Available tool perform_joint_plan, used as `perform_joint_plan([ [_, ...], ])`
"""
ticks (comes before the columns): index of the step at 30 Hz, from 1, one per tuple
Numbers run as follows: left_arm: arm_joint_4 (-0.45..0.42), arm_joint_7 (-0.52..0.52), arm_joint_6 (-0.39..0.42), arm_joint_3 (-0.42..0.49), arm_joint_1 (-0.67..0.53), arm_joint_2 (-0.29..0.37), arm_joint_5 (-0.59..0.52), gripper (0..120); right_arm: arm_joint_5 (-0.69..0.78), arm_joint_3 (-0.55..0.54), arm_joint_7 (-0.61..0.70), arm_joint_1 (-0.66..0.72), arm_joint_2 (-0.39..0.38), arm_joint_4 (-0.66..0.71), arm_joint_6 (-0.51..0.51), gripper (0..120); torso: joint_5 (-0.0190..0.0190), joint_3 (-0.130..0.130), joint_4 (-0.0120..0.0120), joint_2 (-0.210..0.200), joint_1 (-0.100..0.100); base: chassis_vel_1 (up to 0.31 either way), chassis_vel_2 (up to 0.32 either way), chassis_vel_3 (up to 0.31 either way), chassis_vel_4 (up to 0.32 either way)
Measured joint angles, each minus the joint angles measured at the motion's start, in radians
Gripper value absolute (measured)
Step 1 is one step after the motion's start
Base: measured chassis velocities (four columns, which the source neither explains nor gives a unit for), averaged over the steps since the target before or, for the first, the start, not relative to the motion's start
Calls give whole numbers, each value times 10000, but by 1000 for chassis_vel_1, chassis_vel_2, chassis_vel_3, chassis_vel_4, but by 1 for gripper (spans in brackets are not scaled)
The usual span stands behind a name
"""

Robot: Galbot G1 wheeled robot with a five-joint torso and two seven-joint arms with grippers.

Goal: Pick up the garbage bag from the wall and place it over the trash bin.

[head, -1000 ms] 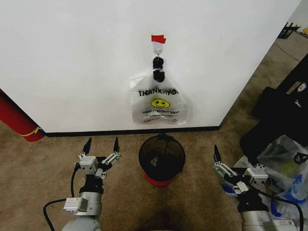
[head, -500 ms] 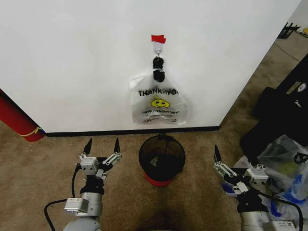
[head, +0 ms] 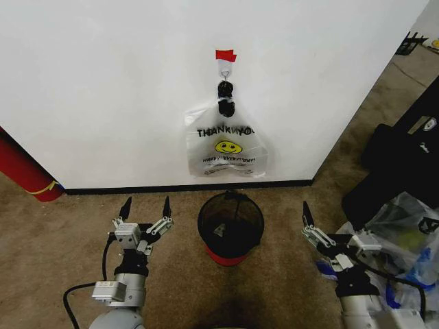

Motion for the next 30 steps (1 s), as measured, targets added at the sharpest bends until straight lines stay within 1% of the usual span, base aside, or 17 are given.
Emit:
perform_joint_plan([
  [1, 27, 0, 13, 30, -53, 33, -6, 100, 258, 37, -93, 117, -117, -70, -48, 100, 0, 0, -2, 0, 0, 0, 0, 0, 0],
  [2, 64, -1, 32, 59, -76, 67, -6, 100, 715, 79, -247, 383, -370, -226, -166, 100, -6, 0, -13, 0, 0, 0, 0, 0, 0],
  [3, 64, -1, 32, 59, -76, 67, -6, 100, 715, 79, -247, 383, -370, -226, -166, 100, -6, 0, -13, 0, 0, 0, 0, 0, 0],
  [5, 61, -2, 34, 30, 51, 47, 39, 100, 1608, 64, -528, 1283, -957, -691, -467, 100, 1, 0, -4, 0, 0, 0, 0, 0, 0],
  [6, 54, -2, 35, -7, 88, 25, 70, 100, 1878, 22, -600, 1682, -1127, -887, -583, 100, -5, 0, -4, 0, 0, 0, 0, 0, 0],
  [10, -58, -11, 48, -279, 186, -29, 95, 100, 2855, -386, -752, 3372, -1715, -1933, -1142, 100, -3, 1, -2, -1, 0, 0, 0, 0, 0],
  [11, -58, -11, 48, -279, 186, -29, 95, 100, 2855, -386, -752, 3372, -1715, -1933, -1142, 100, -3, 1, -2, -1, 0, 0, 0, 0, 0],
  [14, -153, -18, 54, -565, 314, -89, 76, 100, 3573, -717, -772, 4424, -1820, -2609, -1514, 100, -1, 1, -5, 0, 0, 0, 0, 0, 0],
  [17, -199, -21, 39, -845, 529, -200, 77, 100, 4372, -1343, -794, 5873, -1871, -3379, -1856, 100, -3, 2, -4, -1, 1, 0, 0, 0, 0],
  [18, -215, -21, 35, -902, 576, -233, 89, 100, 4460, -1546, -831, 6328, -1877, -3631, -1919, 100, -3, 2, -4, -1, 0, 0, 0, 0, 0],
  [19, -215, -21, 35, -902, 576, -233, 89, 100, 4460, -1546, -831, 6328, -1877, -3631, -1919, 100, -3, 2, -4, -1, 0, 0, 0, 0, 0],
  [21, -265, -22, 28, -1006, 670, -330, 121, 100, 4704, -2033, -854, 7261, -1863, -4149, -2081, 100, -3, 2, -3, -1, 1, 0, 0, 0, 0],
  [25, -323, -23, 25, -1203, 779, -484, 175, 100, 5453, -3077, -690, 9014, -1599, -5304, -2302, 100, -5, 1, -3, -1, 1, 0, 0, 0, 0],
  [26, -323, -23, 25, -1203, 779, -484, 175, 100, 5453, -3077, -690, 9014, -1599, -5304, -2302, 100, -5, 1, -3, -1, 1, 0, 0, 0, 0],
  [30, -323, -27, 13, -1365, 858, -611, 212, 100, 5624, -3826, -615, 10400, -1187, -6454, -2319, 100, -5, 1, -3, -1, 1, 0, 0, 0, 0],
])
